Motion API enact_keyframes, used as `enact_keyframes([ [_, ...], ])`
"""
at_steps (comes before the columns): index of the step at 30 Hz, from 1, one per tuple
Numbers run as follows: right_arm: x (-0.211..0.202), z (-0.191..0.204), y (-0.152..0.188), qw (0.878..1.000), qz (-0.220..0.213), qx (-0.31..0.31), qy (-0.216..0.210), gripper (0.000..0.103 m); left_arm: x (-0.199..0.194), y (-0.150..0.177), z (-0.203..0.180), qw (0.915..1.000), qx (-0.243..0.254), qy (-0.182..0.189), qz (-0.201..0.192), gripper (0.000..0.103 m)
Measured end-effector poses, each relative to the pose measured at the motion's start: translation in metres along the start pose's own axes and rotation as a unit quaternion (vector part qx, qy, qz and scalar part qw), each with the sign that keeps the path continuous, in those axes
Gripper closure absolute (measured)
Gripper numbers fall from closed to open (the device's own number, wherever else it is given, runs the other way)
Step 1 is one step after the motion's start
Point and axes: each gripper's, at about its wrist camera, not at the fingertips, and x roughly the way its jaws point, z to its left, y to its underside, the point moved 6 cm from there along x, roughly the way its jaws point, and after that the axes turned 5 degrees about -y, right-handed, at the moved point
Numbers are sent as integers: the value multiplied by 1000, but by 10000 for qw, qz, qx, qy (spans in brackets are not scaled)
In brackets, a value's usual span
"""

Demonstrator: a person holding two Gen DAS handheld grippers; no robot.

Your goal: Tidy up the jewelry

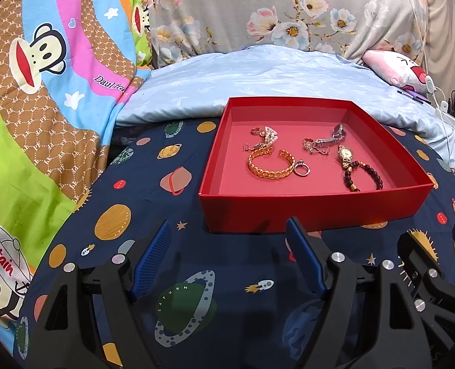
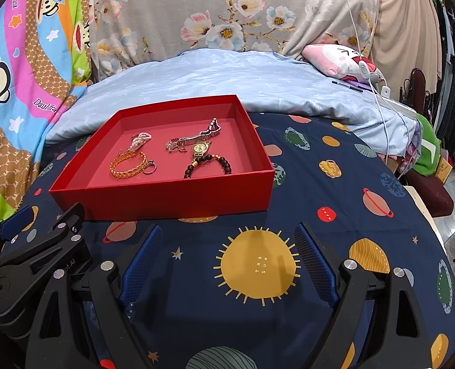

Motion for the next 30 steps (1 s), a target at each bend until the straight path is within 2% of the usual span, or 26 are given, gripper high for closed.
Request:
enact_keyframes([
  [23, 0, -1, -1, 10000, 2, -3, 6, 17, 0, 0, -1, 10000, 1, -7, 2, 29],
  [27, 2, -1, 1, 9999, 66, 64, -93, 17, -1, -1, 0, 10000, -19, -45, -28, 29],
  [30, -2, -3, -3, 9998, 129, 117, -86, 17, -3, -5, 2, 9998, 23, -89, 166, 29],
])
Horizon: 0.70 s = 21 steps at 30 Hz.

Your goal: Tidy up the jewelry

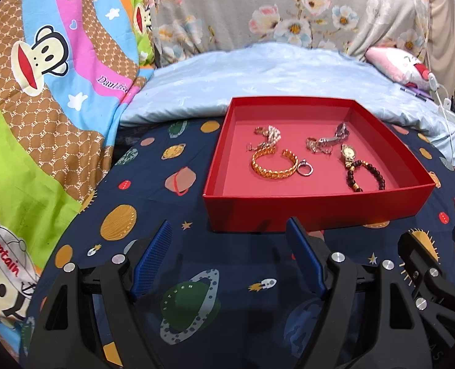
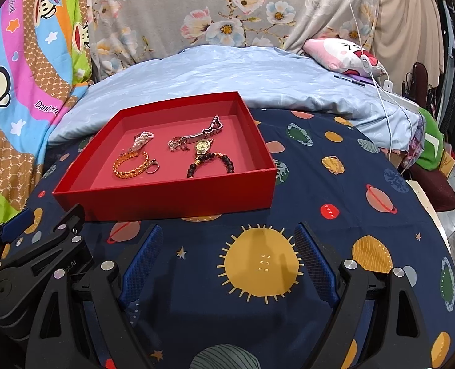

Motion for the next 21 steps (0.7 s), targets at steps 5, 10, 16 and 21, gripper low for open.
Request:
enact_keyframes([
  [5, -7, 1, -13, 9999, 99, 31, 117, 17, -10, -16, 1, 9999, 13, 35, 141, 29],
  [10, -8, 3, -16, 9996, 241, 7, 127, 17, -12, -20, 2, 9994, 78, 75, 342, 29],
  [16, -10, 4, -16, 9994, 322, 21, 136, 17, -10, -19, 3, 9984, 132, 126, 534, 29],
  [21, -9, 4, -18, 9993, 336, 25, 144, 17, -10, -20, 3, 9983, 135, 116, 553, 29],
])
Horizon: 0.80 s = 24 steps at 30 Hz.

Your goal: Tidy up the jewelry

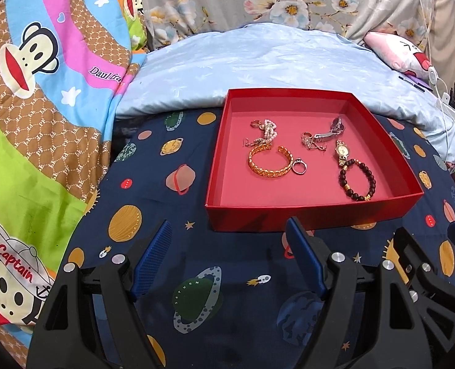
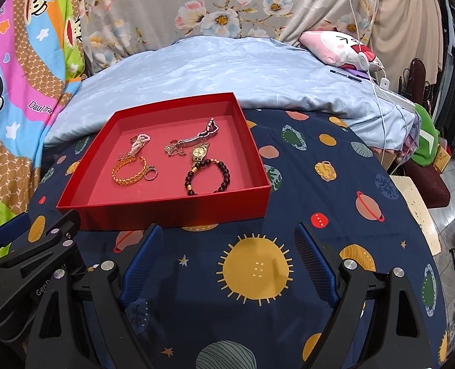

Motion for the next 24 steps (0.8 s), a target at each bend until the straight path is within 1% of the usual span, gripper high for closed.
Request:
enact_keyframes([
  [11, 0, 0, -2, 10000, 20, -7, 8, 17, 0, 2, 1, 10000, -17, -21, 90, 29],
  [14, 0, 0, -2, 10000, 20, 2, 27, 17, 0, 2, -1, 9999, 4, 71, 100, 29],
  [18, -1, 0, -4, 10000, 1, 15, 31, 17, -2, -2, -4, 9999, 104, 133, -16, 29],
  [22, -3, -1, -5, 10000, -18, 15, 35, 17, 2, -3, -5, 9994, 33, 335, 99, 29],
  [24, -4, -1, -6, 10000, -26, 5, 35, 17, 3, -4, -5, 9993, 19, 340, 120, 29],
])
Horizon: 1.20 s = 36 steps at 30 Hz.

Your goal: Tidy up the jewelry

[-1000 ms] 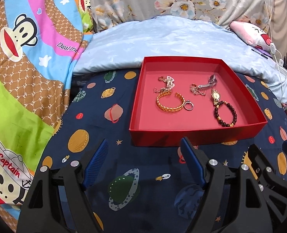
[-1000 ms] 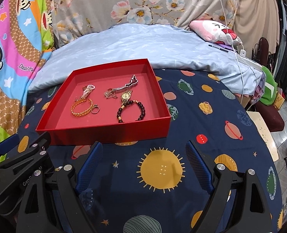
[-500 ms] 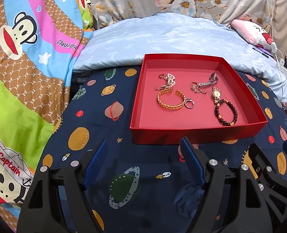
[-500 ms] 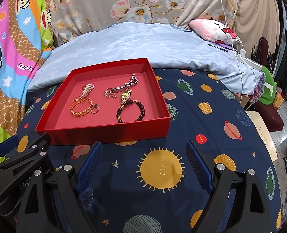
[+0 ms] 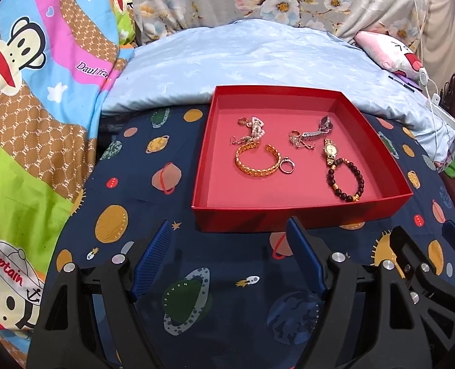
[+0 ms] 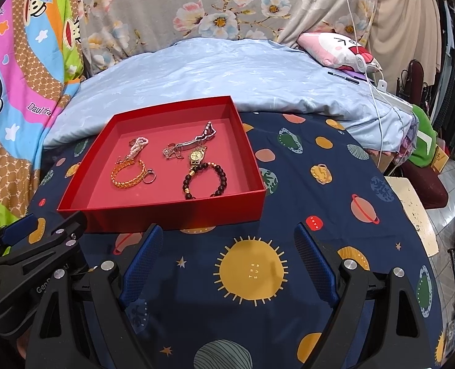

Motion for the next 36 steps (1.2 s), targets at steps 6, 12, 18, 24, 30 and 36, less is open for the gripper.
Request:
enact_keyframes([
  [6, -3, 1, -1, 10000, -23, -24, 0, 17, -1, -1, 1, 9999, -61, -81, -23, 29],
  [12, -6, 2, -3, 10000, -20, -68, 49, 17, -4, 1, 2, 9999, -107, -88, 44, 29],
  [18, -9, 2, -4, 9999, -10, -97, 69, 17, -4, 2, 3, 9998, -91, -77, 145, 29],
  [24, -10, 3, -4, 9999, -3, -93, 63, 17, -5, 2, 5, 9998, -103, -92, 166, 29],
  [30, -9, 2, -3, 9999, -15, -93, 72, 17, -5, 2, 5, 9998, -80, -124, 146, 29],
  [36, -9, 2, -3, 9999, -17, -100, 75, 17, -5, 1, 5, 9998, -70, -141, 132, 29],
])
